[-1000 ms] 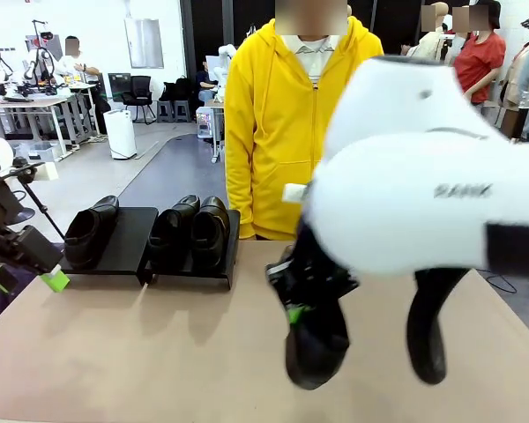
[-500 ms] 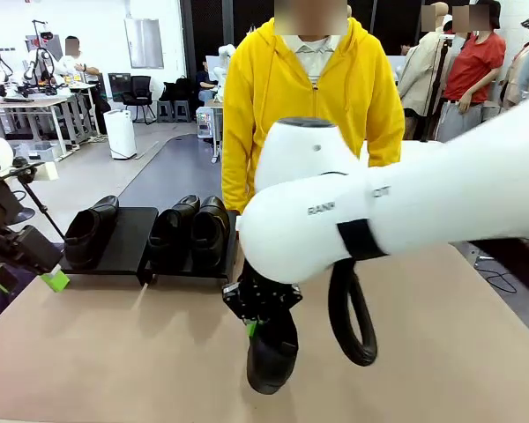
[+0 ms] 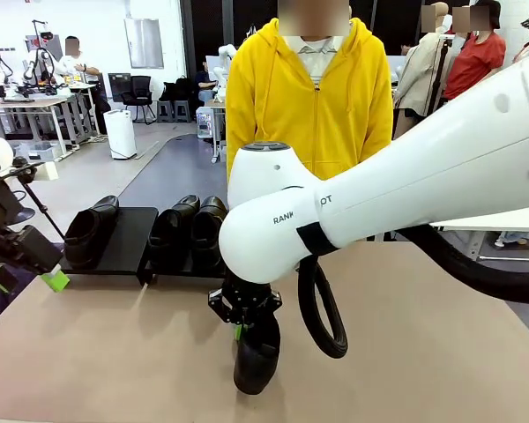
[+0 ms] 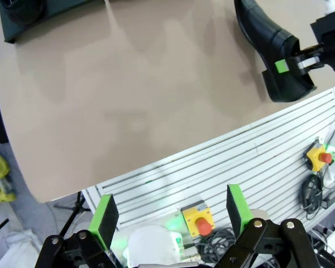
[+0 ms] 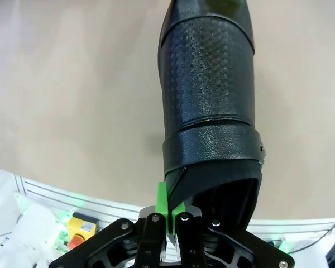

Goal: Organize the shoes by placing them on the stand.
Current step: Pick up one Shoe and place it in the middle of the table, then place the Shoe from the middle of the table onto the Shoes Stand.

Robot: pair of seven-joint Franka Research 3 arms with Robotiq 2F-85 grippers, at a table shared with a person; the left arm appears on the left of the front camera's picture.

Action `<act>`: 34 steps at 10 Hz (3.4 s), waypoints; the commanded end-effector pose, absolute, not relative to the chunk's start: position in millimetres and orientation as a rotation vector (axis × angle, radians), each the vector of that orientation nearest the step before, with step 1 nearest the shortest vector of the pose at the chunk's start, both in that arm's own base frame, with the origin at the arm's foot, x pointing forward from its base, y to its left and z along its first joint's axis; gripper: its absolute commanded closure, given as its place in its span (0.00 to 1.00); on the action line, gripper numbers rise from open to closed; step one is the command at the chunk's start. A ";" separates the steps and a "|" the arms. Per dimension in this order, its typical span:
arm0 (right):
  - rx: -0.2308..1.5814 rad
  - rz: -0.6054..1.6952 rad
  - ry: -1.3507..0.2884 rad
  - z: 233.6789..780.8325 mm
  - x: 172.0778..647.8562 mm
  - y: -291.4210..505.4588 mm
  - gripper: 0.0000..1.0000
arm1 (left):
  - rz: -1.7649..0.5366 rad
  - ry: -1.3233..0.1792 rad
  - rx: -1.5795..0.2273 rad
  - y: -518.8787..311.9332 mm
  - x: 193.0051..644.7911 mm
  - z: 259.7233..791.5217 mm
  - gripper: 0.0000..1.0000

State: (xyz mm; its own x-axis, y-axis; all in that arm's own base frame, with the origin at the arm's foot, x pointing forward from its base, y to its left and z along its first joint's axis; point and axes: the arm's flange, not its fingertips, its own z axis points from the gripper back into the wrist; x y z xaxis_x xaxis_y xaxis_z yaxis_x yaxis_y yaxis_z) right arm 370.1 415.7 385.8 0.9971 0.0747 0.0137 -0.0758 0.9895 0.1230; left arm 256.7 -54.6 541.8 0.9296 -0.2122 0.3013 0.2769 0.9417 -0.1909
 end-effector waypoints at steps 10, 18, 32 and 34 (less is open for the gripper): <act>0.180 0.090 -0.054 428.4 372.6 399.5 0.00 | -0.263 -0.287 -0.229 -53.5 257.6 542.5 0.00; 0.460 0.156 -0.159 511.7 255.1 85.2 0.00 | -0.263 -0.287 -0.229 -53.5 257.6 542.5 0.00; 0.503 0.098 -0.204 528.9 256.7 37.9 0.00 | -0.263 -0.287 -0.229 -53.5 257.6 542.5 0.00; 0.503 0.098 -0.204 528.9 256.7 37.9 0.00 | -0.263 -0.287 -0.229 -53.5 257.6 542.5 0.00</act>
